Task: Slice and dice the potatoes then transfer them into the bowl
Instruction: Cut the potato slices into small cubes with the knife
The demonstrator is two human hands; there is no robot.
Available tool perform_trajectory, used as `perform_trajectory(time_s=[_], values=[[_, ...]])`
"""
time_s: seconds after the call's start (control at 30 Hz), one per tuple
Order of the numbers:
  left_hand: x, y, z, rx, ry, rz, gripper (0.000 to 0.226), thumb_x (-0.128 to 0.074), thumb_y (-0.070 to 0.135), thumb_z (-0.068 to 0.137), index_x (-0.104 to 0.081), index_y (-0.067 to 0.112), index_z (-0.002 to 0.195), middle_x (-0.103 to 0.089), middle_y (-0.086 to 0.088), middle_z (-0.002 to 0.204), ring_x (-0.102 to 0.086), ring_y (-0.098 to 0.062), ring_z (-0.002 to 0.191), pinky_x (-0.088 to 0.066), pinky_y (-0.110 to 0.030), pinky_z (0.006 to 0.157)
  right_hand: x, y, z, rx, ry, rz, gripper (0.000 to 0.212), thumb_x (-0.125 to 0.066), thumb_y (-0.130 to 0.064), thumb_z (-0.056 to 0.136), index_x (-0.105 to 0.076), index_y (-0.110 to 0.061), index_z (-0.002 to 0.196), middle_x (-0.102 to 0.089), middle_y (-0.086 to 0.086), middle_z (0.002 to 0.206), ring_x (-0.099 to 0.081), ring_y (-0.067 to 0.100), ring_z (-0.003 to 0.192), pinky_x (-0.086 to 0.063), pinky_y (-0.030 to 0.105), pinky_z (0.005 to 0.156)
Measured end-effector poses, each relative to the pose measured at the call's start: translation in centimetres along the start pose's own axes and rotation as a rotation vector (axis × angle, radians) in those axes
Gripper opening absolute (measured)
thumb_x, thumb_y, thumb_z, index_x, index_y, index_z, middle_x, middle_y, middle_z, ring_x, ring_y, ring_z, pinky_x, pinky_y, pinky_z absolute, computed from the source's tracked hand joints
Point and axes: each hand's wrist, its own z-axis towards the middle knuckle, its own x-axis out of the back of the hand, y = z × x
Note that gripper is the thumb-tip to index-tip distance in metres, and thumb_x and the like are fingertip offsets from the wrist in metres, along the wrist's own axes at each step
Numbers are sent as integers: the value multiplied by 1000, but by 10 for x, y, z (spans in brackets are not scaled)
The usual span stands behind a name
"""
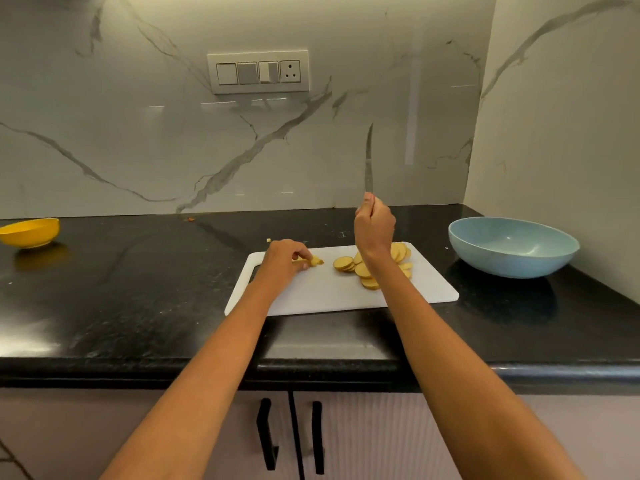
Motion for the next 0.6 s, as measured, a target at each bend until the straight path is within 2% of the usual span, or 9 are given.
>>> perform_trajectory(time_s=[0.1,0.23,0.37,0.43,0.5,0.6], values=[[-3,-1,-1,-1,20,25,16,-61,-2,84,-71,4,94,-65,-13,107,-59,-26,99,-42,-29,91,-3,2,1,-12,-14,23,41,-31,-24,103,-41,-22,63,-44,-5,59,-41,3,53,-33,12,50],[-6,8,-2,-58,58,42,16,-63,13,86,-70,11,100,-66,-6,107,-57,-20,101,-40,-31,90,-7,1,3,-18,-28,86,40,-32,-23,103,-41,-21,63,-44,-5,58,-41,3,51,-32,8,45],[-16,22,3,-72,-14,90,39,-67,32,82,-60,24,120,-67,7,107,-56,-14,109,-36,-40,99,-9,-1,0,-24,-50,108,34,-32,-22,102,-50,-11,76,-45,-6,59,-42,3,53,-33,7,44],[-20,27,3,-70,-92,99,38,-66,34,83,-59,27,120,-66,9,106,-56,-16,109,-37,-47,99,-8,-3,-2,-23,-62,98,34,-32,-23,103,-50,-12,76,-45,-7,59,-43,3,54,-31,8,47],[-22,27,2,-77,-149,83,34,-63,34,84,-60,28,118,-66,8,109,-56,-18,110,-38,-49,98,-6,-3,-4,-13,-63,84,38,-32,-23,102,-46,-19,67,-44,-7,59,-42,3,53,-31,8,46],[-24,26,3,-106,-129,60,32,-64,25,85,-61,26,118,-65,7,112,-56,-18,111,-37,-49,101,-3,-2,-4,7,-46,69,38,-33,-23,102,-45,-19,66,-44,-6,58,-42,3,53,-32,8,46]])
